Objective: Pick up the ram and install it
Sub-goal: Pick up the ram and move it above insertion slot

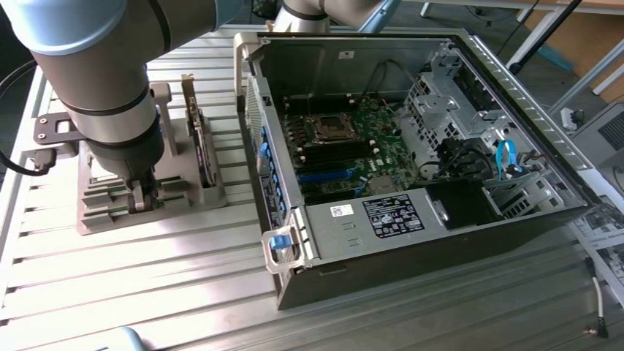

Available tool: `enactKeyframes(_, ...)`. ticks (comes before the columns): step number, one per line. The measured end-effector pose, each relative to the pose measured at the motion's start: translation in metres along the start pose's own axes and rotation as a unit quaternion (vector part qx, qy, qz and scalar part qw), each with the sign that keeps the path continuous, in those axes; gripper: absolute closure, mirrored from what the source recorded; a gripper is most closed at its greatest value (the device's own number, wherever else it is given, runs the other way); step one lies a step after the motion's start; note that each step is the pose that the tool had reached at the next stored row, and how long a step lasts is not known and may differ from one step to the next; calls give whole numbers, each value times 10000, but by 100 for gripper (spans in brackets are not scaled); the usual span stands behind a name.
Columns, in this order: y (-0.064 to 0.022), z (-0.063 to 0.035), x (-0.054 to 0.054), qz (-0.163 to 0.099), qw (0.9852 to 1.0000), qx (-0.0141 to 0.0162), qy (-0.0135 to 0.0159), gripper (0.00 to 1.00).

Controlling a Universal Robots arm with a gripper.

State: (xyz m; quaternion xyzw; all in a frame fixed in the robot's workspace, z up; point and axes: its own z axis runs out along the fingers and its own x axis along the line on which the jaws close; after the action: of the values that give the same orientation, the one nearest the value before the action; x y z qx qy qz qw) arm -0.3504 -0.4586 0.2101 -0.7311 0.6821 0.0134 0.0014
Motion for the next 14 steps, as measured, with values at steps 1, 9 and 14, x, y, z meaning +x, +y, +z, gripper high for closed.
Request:
enactKeyframes(1, 0, 0, 0, 0, 10000, 0, 0, 78)
enactKeyframes(9, 0, -1, -1, 0, 10000, 0, 1, 87)
enactKeyframes(14, 0, -1, -2, 0, 10000, 0, 0, 88)
